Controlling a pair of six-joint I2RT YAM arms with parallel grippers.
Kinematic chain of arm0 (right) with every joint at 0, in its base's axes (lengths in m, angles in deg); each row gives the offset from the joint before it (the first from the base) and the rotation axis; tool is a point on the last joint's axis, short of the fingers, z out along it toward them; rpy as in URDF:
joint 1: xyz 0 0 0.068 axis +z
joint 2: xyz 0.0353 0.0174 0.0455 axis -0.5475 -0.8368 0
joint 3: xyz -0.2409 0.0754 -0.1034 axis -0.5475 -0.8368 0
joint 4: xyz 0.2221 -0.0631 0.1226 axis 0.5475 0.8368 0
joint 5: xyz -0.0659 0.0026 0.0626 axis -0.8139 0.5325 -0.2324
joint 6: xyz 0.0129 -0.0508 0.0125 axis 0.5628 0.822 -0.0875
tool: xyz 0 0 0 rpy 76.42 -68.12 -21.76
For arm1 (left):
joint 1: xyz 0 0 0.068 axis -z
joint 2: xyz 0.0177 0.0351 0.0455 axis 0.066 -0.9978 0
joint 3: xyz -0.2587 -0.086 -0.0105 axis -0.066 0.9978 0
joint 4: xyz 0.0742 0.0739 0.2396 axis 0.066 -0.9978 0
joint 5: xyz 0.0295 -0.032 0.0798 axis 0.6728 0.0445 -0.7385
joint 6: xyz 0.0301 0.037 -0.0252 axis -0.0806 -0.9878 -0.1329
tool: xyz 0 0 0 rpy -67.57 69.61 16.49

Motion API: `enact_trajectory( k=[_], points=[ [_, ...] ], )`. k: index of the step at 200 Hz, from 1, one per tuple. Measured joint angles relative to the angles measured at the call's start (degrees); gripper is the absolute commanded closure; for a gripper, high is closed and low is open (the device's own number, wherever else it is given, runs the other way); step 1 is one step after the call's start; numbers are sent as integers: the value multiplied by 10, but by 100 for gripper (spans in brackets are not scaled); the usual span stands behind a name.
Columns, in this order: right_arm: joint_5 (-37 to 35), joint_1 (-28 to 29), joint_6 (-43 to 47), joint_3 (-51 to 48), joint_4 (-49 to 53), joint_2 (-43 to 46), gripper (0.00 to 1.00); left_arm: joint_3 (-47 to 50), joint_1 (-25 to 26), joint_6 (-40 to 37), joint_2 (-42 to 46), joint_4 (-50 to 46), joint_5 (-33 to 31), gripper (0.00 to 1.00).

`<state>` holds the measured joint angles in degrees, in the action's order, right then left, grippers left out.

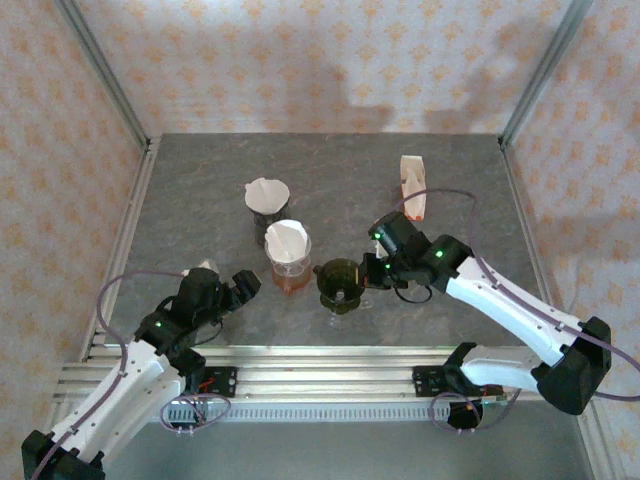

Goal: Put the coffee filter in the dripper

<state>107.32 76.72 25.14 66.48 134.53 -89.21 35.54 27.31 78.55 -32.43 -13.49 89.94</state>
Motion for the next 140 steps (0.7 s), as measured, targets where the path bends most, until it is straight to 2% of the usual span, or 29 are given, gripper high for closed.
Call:
enact_trajectory(
  k=[21,38,50,71,88,140],
  points=[
    [-2,2,0,-9,-5,0,100,0,0,0,0,0,0,0],
    [-2,2,0,-11,-10,0,94,0,0,0,0,0,0,0],
    [-2,2,-2,-11,-11,0,85,0,0,0,0,0,0,0],
    [-2,5,-9,-13,-14,0,60,0,0,0,0,0,0,0],
    [-2,6,-7,-13,-15,0,49,0,0,0,0,0,0,0],
    [-41,6,-9,-9,-8,4,44,0,0,0,0,1,0,0]
  ],
)
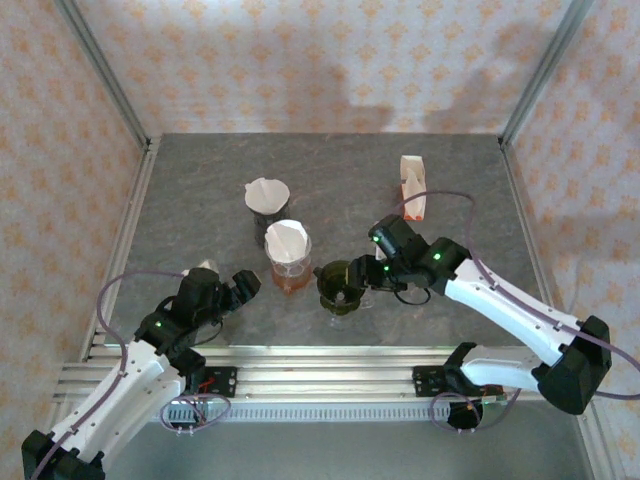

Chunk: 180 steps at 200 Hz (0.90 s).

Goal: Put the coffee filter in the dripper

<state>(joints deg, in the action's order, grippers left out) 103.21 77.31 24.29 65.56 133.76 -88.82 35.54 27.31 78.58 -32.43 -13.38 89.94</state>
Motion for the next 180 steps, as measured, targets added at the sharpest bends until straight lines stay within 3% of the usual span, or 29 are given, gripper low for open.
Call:
enact_trajectory(
  k=[44,84,151,180],
  points=[
    [-95,-12,11,47,19,20,45,0,0,2,0,0,0,0],
    [-115,-117,51,90,0,3,50,0,0,1,0,1,2,0],
    [-120,-278,121,192,-76,-209,71,-6,0,-3,-14,3,6,0],
    [-148,-311,153,249,-77,-297,76,-6,0,-3,-13,3,8,0]
  ],
)
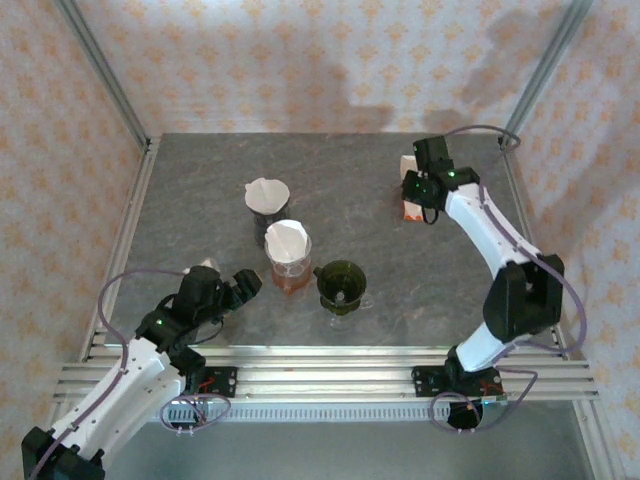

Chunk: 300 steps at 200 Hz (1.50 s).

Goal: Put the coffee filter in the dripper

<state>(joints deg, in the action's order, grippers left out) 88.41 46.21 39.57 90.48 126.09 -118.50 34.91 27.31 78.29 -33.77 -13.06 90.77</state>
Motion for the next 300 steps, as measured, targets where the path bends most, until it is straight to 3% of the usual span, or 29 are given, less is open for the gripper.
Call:
enact_trajectory(
  k=[58,114,161,300],
  points=[
    [-67,-3,90,130,32,-125,79,0,0,0,3,0,0,0],
    [-103,-3,130,166,62,-183,79,0,0,-5,-7,0,0,0],
    [-114,-3,143,199,73,-198,74,0,0,-5,-12,0,0,0],
    [-130,-3,157,222,83,-233,76,0,0,-5,-17,0,-2,0]
  ],
)
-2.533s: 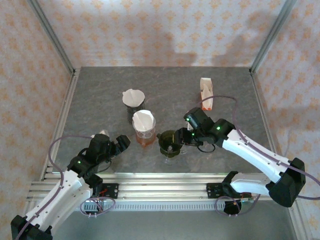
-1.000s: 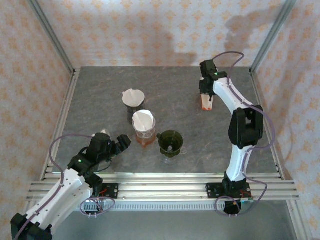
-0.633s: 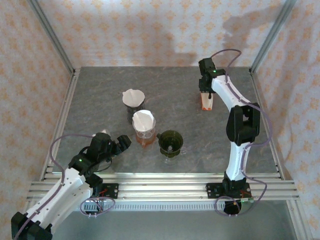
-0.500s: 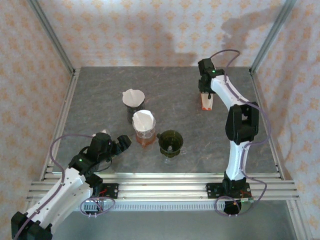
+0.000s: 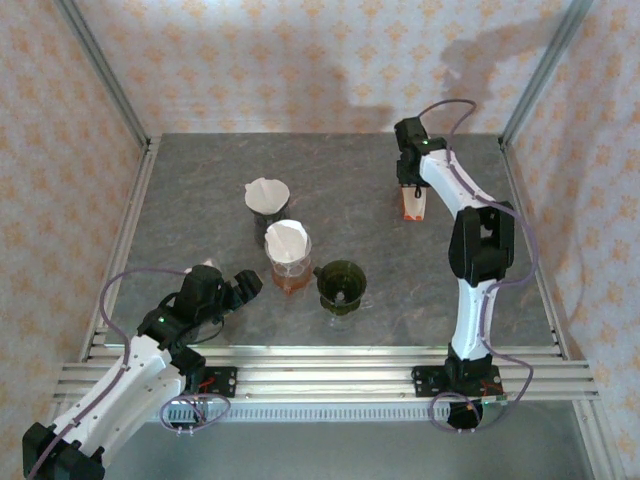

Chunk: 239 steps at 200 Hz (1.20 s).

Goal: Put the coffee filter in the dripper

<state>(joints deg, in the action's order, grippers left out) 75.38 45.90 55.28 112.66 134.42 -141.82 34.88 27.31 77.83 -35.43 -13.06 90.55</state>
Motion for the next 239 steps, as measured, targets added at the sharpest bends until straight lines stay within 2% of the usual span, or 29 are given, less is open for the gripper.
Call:
enact_trajectory(
  k=[52,70,96,168,210,239],
  points=[
    [0,0,0,5,1,-21,81,0,0,0,-5,0,0,0],
    [0,0,1,5,2,-23,86,0,0,0,-5,0,0,0],
    [-2,0,2,8,2,-24,100,0,0,0,-5,0,0,0],
    [-5,0,-3,-2,0,-3,100,0,0,0,-2,1,0,0],
    [-17,9,-20,-32,5,73,100,0,0,0,-3,2,0,0],
    [-32,26,-36,-97,9,156,100,0,0,0,-2,2,0,0]
  ],
)
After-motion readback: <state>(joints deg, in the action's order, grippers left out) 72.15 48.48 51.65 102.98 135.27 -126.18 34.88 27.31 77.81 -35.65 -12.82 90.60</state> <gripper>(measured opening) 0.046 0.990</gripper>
